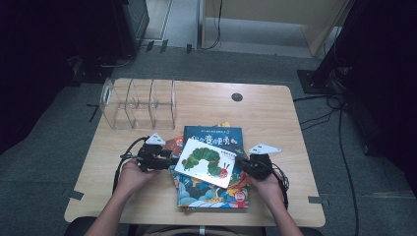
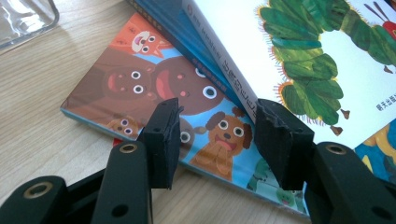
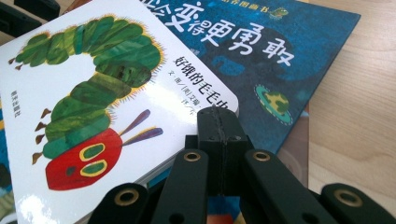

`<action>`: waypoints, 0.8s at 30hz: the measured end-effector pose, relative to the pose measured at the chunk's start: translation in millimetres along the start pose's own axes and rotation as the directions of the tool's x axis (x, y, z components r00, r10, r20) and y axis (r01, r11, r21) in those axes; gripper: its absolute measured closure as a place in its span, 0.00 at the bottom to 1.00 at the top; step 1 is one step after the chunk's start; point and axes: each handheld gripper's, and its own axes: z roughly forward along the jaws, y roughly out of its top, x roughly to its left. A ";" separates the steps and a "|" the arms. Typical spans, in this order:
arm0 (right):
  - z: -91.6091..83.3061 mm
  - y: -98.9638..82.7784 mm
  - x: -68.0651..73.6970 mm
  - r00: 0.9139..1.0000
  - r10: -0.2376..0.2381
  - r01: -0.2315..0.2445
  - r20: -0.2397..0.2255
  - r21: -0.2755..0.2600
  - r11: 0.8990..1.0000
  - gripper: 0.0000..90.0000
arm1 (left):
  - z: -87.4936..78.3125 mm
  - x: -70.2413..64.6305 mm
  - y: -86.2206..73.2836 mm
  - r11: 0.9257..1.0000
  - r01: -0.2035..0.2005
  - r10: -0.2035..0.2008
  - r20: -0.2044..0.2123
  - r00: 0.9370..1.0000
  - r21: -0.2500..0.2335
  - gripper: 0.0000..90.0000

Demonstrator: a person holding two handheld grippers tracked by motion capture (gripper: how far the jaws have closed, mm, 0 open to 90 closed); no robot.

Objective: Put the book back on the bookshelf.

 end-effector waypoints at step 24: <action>42.8 33.0 -1.3 0.999 -0.032 0.032 -0.005 -0.006 0.999 1.00 | -18.8 -5.6 -18.4 0.998 0.055 -0.055 -0.005 0.998 -0.006 0.58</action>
